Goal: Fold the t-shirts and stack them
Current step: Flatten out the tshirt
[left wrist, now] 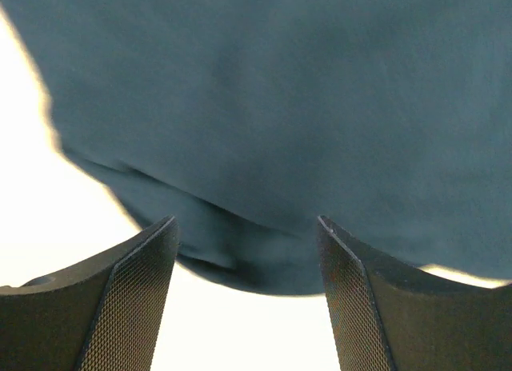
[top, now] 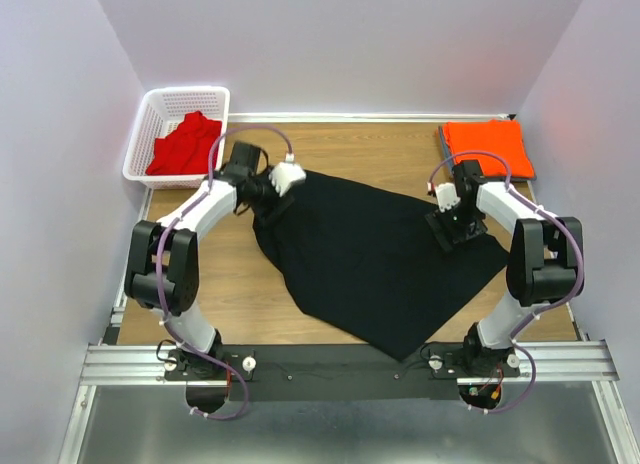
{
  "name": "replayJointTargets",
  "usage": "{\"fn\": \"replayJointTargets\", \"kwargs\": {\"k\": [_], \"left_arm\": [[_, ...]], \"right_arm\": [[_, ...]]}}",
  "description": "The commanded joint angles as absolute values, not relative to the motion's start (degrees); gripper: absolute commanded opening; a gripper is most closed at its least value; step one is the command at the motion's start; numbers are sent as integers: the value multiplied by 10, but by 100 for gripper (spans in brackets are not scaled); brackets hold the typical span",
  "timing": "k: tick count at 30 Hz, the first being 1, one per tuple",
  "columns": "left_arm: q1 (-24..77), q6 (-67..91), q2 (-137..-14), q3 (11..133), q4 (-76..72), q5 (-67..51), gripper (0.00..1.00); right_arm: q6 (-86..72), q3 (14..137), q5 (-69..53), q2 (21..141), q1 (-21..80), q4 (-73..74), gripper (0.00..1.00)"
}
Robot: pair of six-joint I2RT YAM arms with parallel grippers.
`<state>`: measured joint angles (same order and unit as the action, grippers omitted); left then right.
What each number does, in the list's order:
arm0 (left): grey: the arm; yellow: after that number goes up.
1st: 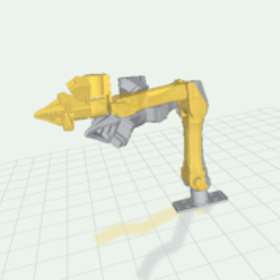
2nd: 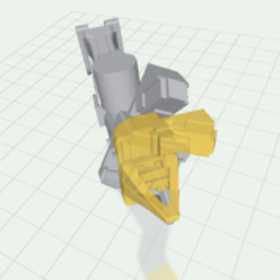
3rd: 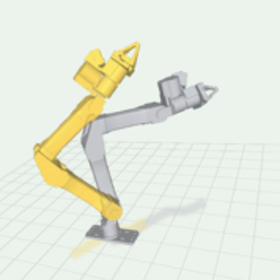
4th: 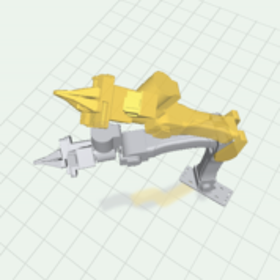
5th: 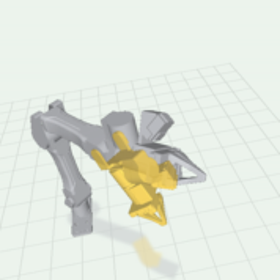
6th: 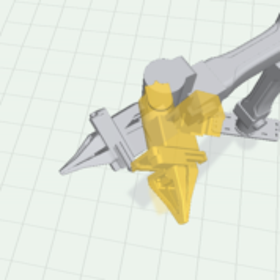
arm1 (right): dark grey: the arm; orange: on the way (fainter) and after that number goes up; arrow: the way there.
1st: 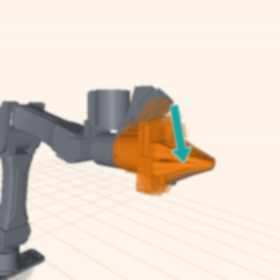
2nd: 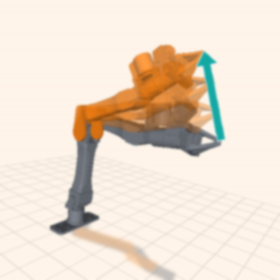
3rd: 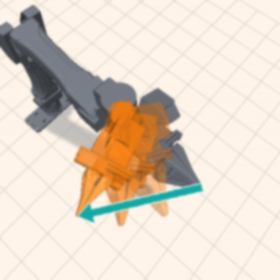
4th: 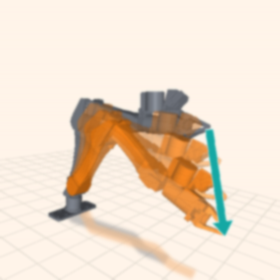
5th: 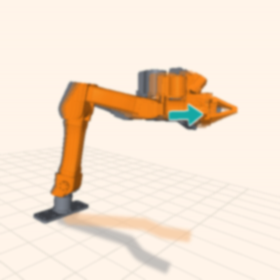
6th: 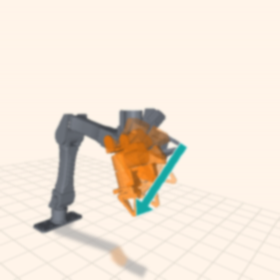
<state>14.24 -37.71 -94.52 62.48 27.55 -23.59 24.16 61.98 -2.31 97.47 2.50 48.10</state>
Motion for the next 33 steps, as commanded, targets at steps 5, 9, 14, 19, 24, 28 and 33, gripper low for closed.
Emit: {"fn": "replayJointTargets", "kwargs": {"k": [5, 9, 14, 19, 24, 28, 33], "left_arm": [[137, -314, -1116, 941, 315, -254, 79], [136, -301, -1225, 1098, 351, -250, 82], [136, -277, -1294, 1199, 349, -250, 87], [137, -262, -1319, 1195, 315, -238, 88], [138, -252, -1357, 1214, 309, -236, 89], [138, -245, -1378, 1231, 316, -251, 89], [141, -239, -1385, 1229, 316, -261, 92]], "right_arm": [[246, 717, -29, 989, -85, 476, 88], [271, 726, -40, 1007, -137, 494, 87], [294, 728, -62, 1034, -186, 511, 84], [316, 726, -70, 1059, -222, 537, 79], [339, 701, -64, 1065, -248, 540, 76], [344, 687, -65, 1072, -250, 540, 73], [344, 686, -69, 1088, -250, 537, 65]]}}
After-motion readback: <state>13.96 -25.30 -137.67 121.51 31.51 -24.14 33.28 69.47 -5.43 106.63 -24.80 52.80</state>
